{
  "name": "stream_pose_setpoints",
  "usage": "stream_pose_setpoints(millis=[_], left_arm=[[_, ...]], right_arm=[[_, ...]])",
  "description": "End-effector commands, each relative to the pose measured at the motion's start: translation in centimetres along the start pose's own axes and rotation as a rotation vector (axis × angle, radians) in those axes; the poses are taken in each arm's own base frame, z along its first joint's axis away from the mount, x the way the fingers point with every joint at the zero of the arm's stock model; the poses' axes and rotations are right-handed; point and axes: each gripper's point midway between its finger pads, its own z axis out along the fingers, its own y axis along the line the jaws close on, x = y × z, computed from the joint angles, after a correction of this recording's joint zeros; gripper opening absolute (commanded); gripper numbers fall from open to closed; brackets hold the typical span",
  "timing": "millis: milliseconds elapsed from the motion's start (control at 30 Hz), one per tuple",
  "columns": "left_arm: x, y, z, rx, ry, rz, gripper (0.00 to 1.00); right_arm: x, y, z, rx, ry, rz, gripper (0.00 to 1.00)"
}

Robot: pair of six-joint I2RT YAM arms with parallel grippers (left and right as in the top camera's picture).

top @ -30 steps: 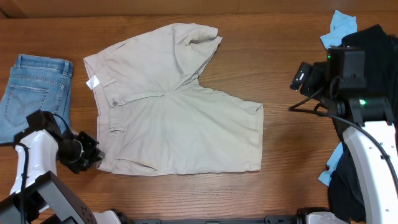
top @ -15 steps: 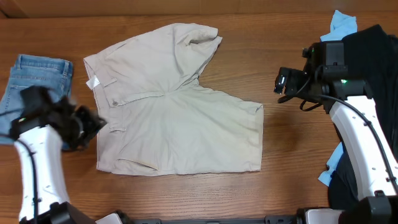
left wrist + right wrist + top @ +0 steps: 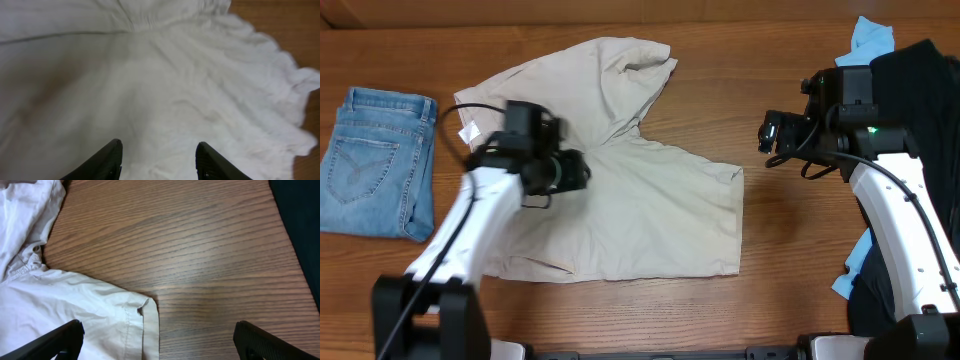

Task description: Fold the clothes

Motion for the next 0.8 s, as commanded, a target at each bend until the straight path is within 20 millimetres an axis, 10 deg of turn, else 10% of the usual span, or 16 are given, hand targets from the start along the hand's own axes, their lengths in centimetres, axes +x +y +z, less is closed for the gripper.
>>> stream_pose_setpoints(millis=[0,233,567,767], left_arm=[[1.1,0.7,3.0,-0.119,0.064,0.061,0.51],[6.1,1.6,6.7,-0.159,0.29,0.049,0.49],[14.9,2.3,3.6,-0.239,0.646,-0.061,0.5],[16.1,2.9,3.1,-0.283,0.671,-0.04,0.42]], right_arm=[[-0.2,0.1,-0.3,-0.01,-0.006,-0.006,1.0],[-0.2,0.1,-0.3,-0.01,-0.007,-0.006,1.0],[-0.5,0.2,-0.3,-0.013,-0.019,-0.008,1.0],[-0.6,0.2,-0.3,-0.012,-0.022,-0.012,1.0]])
